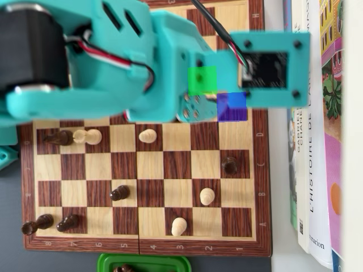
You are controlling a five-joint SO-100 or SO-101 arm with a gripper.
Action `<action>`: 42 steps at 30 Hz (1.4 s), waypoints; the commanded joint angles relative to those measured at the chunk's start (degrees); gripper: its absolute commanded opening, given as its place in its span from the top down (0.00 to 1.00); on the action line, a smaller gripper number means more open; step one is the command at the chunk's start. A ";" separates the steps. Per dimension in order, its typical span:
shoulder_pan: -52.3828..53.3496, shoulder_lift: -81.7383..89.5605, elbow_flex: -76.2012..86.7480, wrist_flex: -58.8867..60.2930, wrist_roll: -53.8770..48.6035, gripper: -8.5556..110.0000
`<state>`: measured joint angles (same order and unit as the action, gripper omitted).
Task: Play chess
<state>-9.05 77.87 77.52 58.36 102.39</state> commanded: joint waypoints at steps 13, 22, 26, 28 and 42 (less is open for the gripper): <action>-4.04 7.65 10.55 -6.42 3.96 0.85; -4.57 7.29 12.66 -6.77 4.13 0.84; -4.57 7.29 12.92 -6.86 4.13 0.85; -4.39 7.29 12.92 -6.86 4.13 0.85; -3.96 7.21 12.66 -6.86 4.13 0.84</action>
<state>-13.62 82.44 91.14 52.47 106.00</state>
